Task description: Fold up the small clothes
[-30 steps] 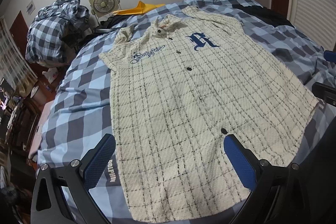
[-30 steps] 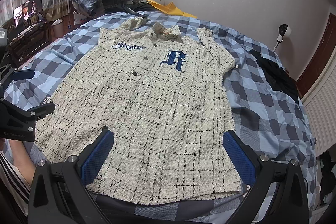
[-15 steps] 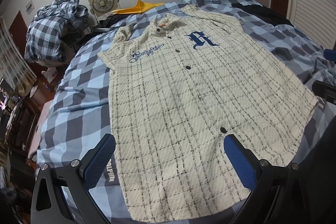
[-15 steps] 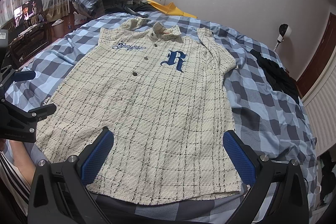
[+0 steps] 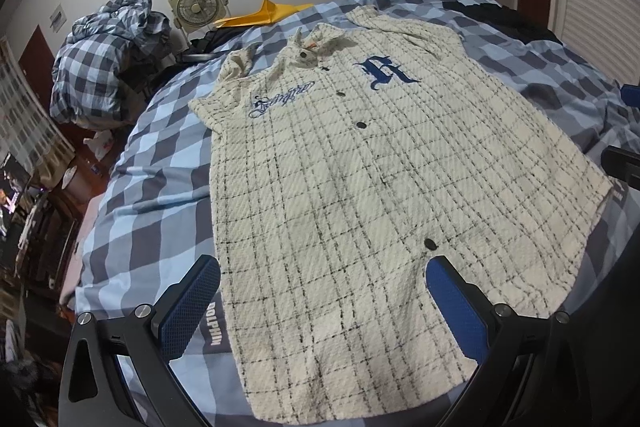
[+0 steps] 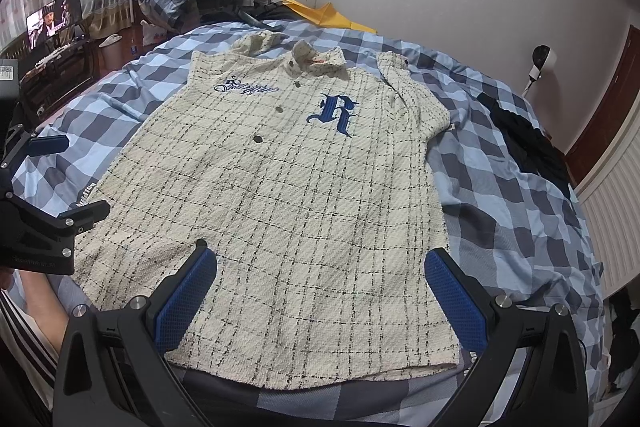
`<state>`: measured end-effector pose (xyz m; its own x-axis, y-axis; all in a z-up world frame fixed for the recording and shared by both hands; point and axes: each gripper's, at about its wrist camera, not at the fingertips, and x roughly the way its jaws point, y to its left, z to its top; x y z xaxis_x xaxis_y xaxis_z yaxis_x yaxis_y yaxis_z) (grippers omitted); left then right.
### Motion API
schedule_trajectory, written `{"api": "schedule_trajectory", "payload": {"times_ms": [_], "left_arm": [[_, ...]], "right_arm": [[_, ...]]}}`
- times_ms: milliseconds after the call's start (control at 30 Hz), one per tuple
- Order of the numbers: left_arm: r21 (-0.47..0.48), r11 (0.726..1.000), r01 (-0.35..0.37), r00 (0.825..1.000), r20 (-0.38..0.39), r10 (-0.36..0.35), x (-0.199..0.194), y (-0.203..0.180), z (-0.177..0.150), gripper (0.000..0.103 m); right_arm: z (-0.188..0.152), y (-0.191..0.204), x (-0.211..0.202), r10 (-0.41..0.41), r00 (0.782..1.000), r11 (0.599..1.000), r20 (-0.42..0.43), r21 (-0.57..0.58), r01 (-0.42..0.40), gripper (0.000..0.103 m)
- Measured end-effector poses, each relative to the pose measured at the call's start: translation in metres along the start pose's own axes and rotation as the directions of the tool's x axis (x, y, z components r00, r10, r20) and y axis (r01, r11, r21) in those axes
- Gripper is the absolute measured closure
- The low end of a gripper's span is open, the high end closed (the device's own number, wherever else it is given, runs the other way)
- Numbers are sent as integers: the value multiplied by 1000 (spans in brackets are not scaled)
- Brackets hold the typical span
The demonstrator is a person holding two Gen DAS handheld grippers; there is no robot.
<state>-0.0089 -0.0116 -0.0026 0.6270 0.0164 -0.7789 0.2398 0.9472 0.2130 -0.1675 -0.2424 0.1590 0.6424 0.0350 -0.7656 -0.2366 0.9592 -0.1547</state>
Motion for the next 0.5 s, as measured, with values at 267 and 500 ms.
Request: {"api": "schedule_trajectory", "payload": {"times_ms": [267,500], "left_arm": [[-11,1000,-2,1000,19,3,-2,3,1,0],[-64,998,26,1000,8,-25,-4,15,10,0]], "right_arm": [[1,-1,0,-2,1000,1000,-6,-1,2,1],[0,0,1,5,1000,1000,-11,1,-5,1]]}}
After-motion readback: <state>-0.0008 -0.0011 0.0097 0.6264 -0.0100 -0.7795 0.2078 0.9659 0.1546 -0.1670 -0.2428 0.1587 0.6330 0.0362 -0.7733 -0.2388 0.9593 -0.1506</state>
